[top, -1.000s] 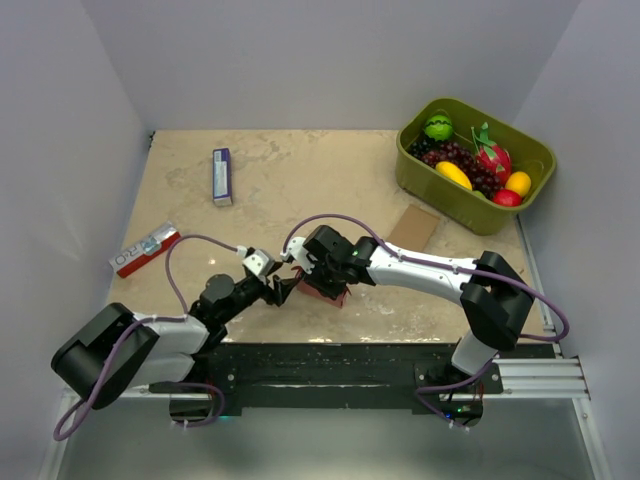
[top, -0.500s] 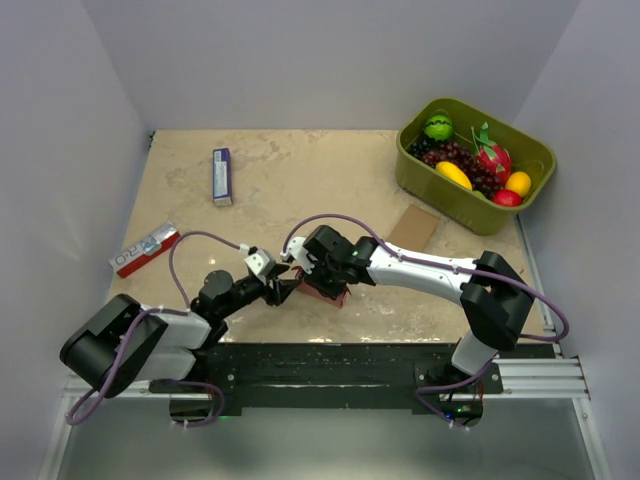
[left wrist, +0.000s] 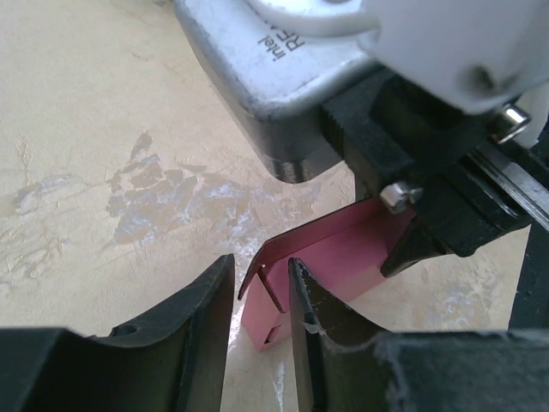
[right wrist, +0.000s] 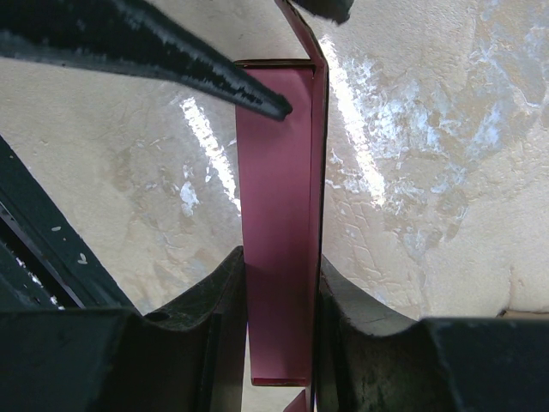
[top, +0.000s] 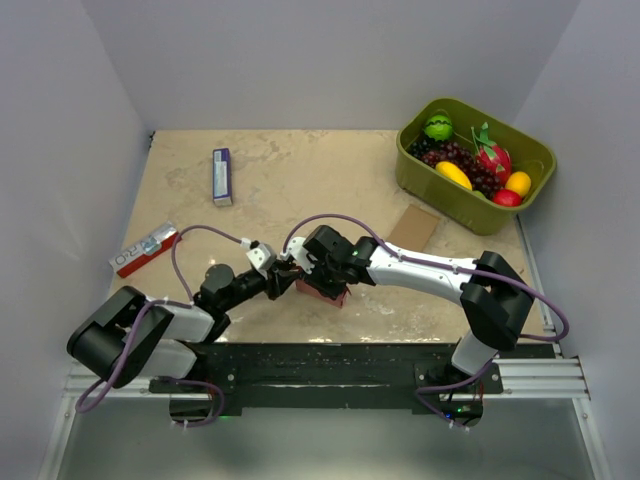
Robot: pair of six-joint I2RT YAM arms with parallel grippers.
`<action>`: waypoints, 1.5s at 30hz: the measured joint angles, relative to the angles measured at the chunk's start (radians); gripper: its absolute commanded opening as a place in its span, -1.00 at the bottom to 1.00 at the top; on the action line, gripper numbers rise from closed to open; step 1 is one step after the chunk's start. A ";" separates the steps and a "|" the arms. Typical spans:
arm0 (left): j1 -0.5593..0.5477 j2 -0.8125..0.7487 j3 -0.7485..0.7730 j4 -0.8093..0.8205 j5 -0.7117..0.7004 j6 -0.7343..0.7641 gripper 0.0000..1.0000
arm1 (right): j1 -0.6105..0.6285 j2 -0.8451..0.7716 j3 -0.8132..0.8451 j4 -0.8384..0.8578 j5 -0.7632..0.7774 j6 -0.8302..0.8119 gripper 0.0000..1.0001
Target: Fold the paper box
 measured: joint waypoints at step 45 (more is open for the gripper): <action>-0.005 -0.168 0.057 -0.208 -0.104 -0.018 0.05 | 0.000 0.000 0.000 0.011 0.002 -0.001 -0.80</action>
